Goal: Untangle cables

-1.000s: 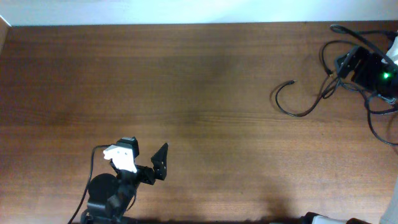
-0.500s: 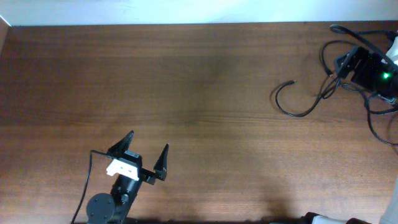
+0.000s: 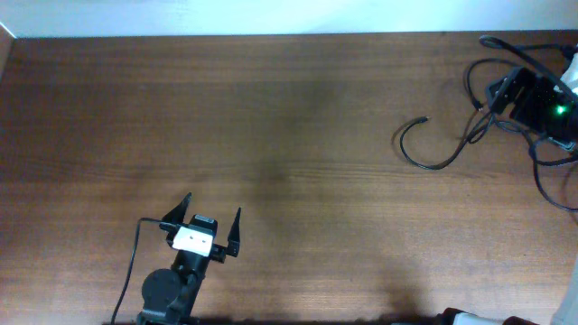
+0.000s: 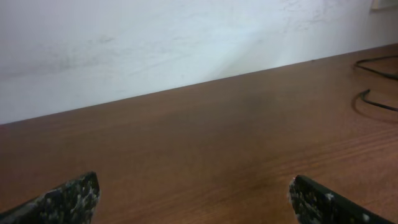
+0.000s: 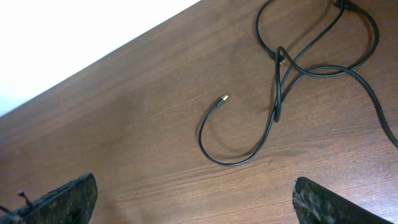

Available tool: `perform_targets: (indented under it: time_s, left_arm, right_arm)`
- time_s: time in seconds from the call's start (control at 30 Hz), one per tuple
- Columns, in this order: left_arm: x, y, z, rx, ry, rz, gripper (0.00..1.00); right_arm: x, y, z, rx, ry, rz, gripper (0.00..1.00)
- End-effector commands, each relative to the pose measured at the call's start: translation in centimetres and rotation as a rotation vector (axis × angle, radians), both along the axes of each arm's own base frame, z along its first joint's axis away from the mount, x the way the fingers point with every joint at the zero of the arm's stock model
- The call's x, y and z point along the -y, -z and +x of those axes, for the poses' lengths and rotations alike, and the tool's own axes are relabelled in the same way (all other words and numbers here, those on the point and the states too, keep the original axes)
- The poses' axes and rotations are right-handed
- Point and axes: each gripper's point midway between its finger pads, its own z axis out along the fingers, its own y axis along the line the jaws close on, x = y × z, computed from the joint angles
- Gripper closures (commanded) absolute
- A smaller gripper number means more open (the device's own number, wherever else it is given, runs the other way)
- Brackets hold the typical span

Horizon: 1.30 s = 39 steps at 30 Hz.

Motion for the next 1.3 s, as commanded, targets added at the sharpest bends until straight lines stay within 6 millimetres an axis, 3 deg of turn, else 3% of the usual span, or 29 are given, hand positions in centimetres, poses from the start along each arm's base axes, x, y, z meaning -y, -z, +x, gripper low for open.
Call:
perform_targets:
  time_s: [0.0,0.13,0.27,0.4,1.27]
  left_arm:
    - [-0.6,0.3,0.1,-0.018,-0.038,-0.057,0.01]
    - [-2.2,0.2,0.4,-0.034,-0.129,-0.17,0.01]
    - [-3.4,0.3,0.6,-0.032,-0.18,-0.164,0.01]
    - [-3.3,0.3,0.5,-0.016,-0.167,-0.067,0.01]
    - [-3.7,0.3,0.6,-0.015,-0.183,-0.068,0.01]
  right_arm:
    - [0.1,-0.3,0.1,0.01,-0.008,-0.006,0.01]
    - [0.1,-0.3,0.1,0.01,-0.008,-0.007,0.01]
    - [0.1,-0.3,0.1,0.01,-0.008,-0.006,0.01]
    - [0.1,-0.3,0.1,0.01,-0.008,-0.006,0.01]
    - [0.1,-0.3,0.1,0.01,-0.007,-0.006,0.01]
